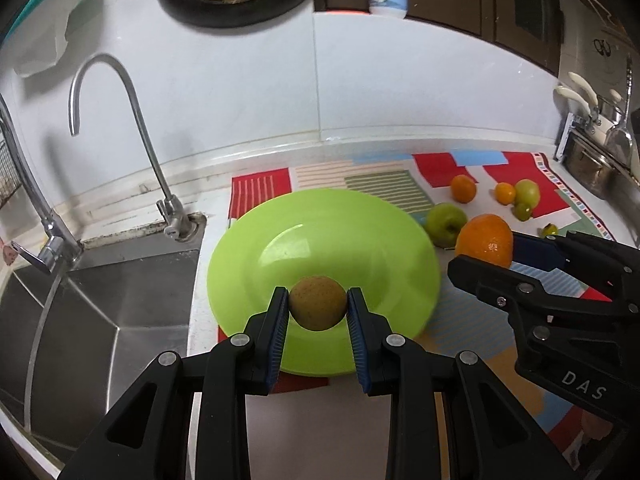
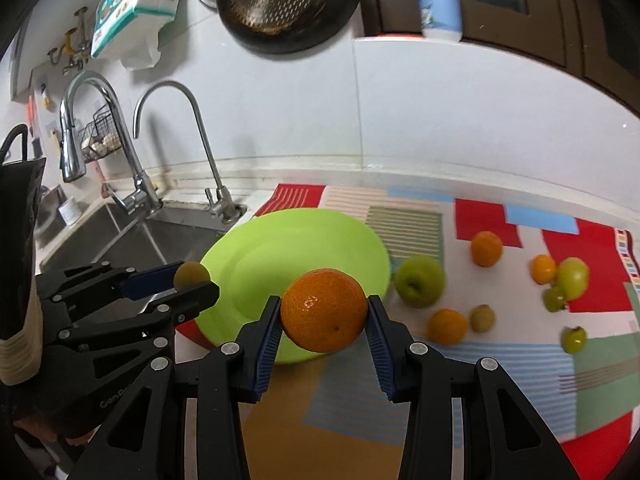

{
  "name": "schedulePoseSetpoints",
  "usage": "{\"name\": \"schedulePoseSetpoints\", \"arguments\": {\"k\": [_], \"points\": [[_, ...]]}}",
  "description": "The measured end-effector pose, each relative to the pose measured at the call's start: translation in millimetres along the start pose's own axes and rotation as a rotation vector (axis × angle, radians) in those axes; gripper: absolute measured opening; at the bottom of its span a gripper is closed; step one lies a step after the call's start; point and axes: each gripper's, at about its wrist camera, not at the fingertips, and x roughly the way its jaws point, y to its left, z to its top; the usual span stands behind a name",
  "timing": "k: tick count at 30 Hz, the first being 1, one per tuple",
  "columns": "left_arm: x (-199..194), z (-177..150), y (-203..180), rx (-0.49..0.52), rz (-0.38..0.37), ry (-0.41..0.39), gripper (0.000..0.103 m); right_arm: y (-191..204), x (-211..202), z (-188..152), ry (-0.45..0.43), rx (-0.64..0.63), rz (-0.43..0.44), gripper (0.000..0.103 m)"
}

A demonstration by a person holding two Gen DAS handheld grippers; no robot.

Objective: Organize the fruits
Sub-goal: 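Carry the orange and kiwi onto the green plate and open both tools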

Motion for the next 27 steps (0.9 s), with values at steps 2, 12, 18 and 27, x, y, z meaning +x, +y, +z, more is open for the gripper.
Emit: {"name": "schedulePoseSetpoints", "arguments": {"k": [2, 12, 18, 27], "points": [[9, 0, 7, -0.008, -0.002, 0.01, 0.029, 3, 11, 2, 0.018, -0.006, 0.007, 0.042], [52, -1, 20, -0.027, -0.018, 0.068, 0.029, 4, 64, 5, 0.113, -0.039, 0.012, 0.042], [62, -3, 20, -0.024, -0.02, 0.086, 0.03, 0, 78, 5, 0.134, -0.029, 0.014, 0.042], [49, -2, 25, -0.044, 0.008, 0.066, 0.049, -1, 69, 6, 0.095, -0.019, -0.032, 0.059]]}}
